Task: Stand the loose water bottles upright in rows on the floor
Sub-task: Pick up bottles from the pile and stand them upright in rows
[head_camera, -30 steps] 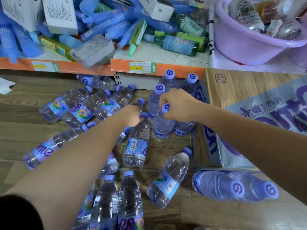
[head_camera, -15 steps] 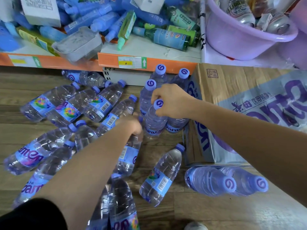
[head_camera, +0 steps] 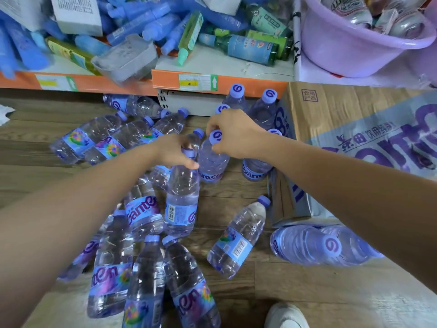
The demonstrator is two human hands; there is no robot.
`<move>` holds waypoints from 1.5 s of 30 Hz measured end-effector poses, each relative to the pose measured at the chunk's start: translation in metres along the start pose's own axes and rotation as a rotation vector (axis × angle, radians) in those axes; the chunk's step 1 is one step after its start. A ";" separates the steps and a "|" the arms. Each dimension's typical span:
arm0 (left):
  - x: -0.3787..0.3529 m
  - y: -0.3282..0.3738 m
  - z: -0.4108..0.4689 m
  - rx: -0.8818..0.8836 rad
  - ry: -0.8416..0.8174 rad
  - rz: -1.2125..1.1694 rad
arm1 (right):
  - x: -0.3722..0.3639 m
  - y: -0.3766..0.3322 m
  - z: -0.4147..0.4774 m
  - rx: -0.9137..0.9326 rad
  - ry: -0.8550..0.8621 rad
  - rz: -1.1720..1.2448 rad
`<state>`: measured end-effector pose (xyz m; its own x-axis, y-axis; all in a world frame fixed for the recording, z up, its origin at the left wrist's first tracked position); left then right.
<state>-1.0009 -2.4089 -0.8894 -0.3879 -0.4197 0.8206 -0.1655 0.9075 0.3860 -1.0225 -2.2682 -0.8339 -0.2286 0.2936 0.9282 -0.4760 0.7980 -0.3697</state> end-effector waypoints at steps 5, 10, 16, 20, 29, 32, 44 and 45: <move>0.026 0.000 -0.018 -0.082 0.042 0.184 | -0.003 -0.011 0.003 0.011 -0.036 -0.041; 0.024 0.006 -0.036 -0.197 0.038 0.231 | -0.005 -0.011 0.003 0.001 -0.024 -0.041; 0.028 0.022 -0.049 -0.301 0.034 0.298 | -0.008 -0.010 0.003 0.015 0.017 -0.044; 0.035 0.023 -0.049 -0.325 0.074 0.282 | -0.011 -0.013 0.004 0.035 0.008 -0.067; 0.036 0.027 -0.047 -0.379 0.089 0.280 | -0.003 0.001 -0.027 -0.149 0.135 0.029; 0.029 0.028 -0.051 -0.390 0.099 0.251 | -0.007 0.012 -0.060 -0.268 0.093 0.010; 0.015 0.034 -0.055 -0.413 0.195 0.081 | -0.094 0.058 -0.090 -0.341 -0.701 -0.396; 0.013 0.033 -0.056 -0.407 0.211 0.080 | -0.097 0.057 -0.090 -0.325 -0.734 -0.394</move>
<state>-0.9611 -2.3853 -0.8423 -0.1852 -0.3806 0.9060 0.2427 0.8757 0.4175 -0.9514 -2.2038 -0.9417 -0.6384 -0.3548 0.6830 -0.3961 0.9123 0.1036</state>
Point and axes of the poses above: each hand's wrist, its own z-axis towards the middle knuckle, its own x-axis out of the back of the hand, y = z × x, the point moved 4 cm from there along z, towards the middle knuckle, and after that the axes turned 10 degrees about y, right-handed, at the moved point
